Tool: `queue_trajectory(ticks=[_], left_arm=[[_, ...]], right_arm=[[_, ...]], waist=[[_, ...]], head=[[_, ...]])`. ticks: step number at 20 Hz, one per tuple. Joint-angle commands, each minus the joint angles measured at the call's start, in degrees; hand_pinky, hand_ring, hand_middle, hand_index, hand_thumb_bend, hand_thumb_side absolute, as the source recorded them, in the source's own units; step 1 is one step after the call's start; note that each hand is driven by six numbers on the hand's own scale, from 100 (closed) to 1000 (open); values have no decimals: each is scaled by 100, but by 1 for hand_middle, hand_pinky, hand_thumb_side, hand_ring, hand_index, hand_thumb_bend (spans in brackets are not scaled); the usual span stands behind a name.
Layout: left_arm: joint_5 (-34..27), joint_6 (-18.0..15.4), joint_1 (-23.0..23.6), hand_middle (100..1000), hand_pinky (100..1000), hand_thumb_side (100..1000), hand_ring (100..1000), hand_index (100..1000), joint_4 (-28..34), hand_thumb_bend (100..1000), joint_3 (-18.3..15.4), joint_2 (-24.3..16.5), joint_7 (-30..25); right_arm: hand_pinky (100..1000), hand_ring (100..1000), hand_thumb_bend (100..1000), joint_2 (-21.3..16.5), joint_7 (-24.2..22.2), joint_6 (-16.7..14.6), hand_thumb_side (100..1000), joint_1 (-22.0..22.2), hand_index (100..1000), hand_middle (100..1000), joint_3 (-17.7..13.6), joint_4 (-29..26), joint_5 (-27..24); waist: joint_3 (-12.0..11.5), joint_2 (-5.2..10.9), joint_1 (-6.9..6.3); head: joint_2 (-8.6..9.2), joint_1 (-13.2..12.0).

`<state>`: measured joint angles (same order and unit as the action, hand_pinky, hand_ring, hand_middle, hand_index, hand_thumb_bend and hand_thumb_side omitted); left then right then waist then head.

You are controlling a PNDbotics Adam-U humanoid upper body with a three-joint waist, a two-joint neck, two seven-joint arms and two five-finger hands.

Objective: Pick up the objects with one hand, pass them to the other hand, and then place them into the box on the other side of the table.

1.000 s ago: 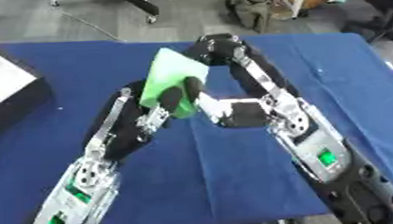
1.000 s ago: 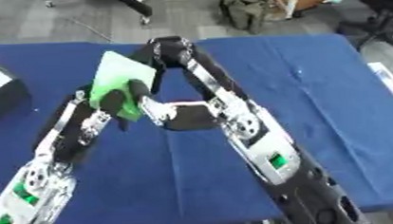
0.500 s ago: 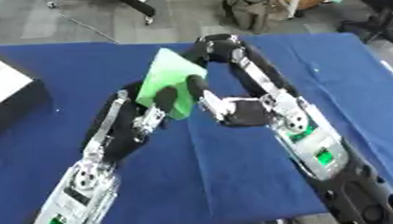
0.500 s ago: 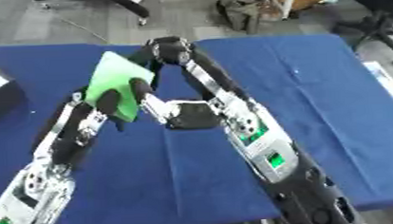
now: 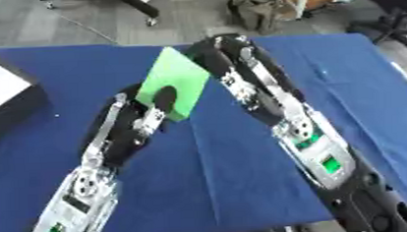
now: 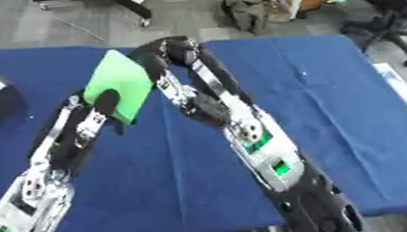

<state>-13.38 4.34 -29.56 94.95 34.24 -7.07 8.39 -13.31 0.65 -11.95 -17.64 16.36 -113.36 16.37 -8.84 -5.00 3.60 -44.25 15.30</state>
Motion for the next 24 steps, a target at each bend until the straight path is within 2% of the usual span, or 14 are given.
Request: queue_trajectory(ticks=[1,10,14,17,20,21,22,23,24], left_arm=[[64,-13,-43,261,536,571,279,477,63,100,-59,-20,-2],[127,-36,21,259,536,567,278,476,129,100,-93,-109,4],[183,-38,63,259,537,561,278,478,157,100,-202,-275,98],[221,-40,77,260,538,557,279,479,237,100,-365,-469,226],[219,-7,81,260,538,557,279,479,295,100,-401,-520,273],[223,-5,72,257,535,533,277,479,302,100,-413,-535,284],[263,-41,16,257,535,533,277,479,278,100,-480,-603,327],[324,-86,-21,257,535,533,277,479,251,100,-580,-704,390],[397,-107,-34,257,535,533,277,479,253,100,-699,-823,464]], right_arm=[[529,474,100,-15,151,169,1000,-71,714,459,-23,-123,50],[528,474,100,80,688,619,1000,-116,717,459,-240,-123,340],[532,476,100,115,1015,575,996,-103,717,463,-519,-123,424],[534,477,100,77,1233,462,984,-34,717,464,-680,-123,499],[534,477,100,67,1303,423,984,-10,717,464,-701,-123,530],[539,477,100,57,1317,426,960,2,715,464,-712,-123,540],[539,477,100,4,1361,458,960,68,715,464,-777,-123,581],[539,477,100,-33,1414,452,960,158,715,464,-848,-123,626],[539,477,100,-47,1453,422,960,215,715,464,-882,-123,656]], waist=[[0,87,-18],[26,91,-24],[65,102,-41],[103,115,-59],[111,117,-63],[113,121,-73],[119,131,-117],[128,139,-138],[147,142,-146]], head=[[13,24],[13,-37],[13,-255],[13,-564],[13,-624],[13,-883],[13,-1340],[13,-1571],[13,-1699]])
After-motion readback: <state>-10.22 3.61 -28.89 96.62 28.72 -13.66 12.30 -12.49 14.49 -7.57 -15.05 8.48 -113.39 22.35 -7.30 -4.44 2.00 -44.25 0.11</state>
